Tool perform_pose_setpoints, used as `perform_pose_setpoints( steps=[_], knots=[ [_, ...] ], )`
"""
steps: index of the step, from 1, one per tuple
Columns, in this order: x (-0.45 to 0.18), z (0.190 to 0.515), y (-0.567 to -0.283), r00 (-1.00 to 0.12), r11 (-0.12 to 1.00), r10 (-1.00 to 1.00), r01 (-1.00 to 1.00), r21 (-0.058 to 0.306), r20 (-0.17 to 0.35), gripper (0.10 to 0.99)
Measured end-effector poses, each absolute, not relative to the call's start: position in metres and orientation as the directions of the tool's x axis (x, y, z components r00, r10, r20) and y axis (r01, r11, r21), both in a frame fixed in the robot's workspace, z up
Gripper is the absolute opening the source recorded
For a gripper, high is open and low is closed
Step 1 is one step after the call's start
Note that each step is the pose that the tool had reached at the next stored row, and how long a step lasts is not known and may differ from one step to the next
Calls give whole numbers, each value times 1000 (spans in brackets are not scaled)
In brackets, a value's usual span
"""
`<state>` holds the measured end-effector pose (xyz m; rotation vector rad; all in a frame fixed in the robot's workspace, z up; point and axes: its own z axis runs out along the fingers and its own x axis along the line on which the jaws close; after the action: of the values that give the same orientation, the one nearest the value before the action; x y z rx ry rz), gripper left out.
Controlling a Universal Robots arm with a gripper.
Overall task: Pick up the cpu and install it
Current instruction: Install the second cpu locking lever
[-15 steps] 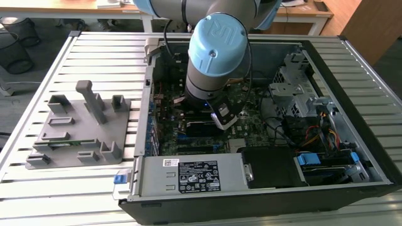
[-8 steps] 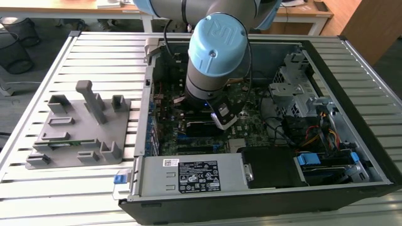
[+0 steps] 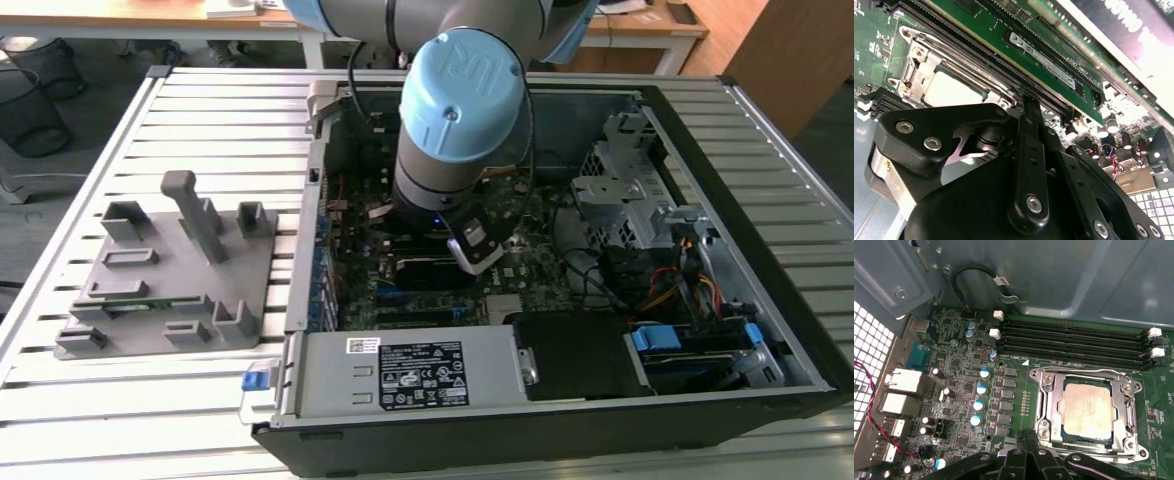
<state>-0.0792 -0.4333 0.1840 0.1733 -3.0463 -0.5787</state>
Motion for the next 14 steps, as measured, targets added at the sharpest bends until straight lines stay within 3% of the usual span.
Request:
perform_pose_setpoints(
  steps=[14],
  knots=[
    [-81,185,-429,-993,924,-116,-103,367,15,106]
  ],
)
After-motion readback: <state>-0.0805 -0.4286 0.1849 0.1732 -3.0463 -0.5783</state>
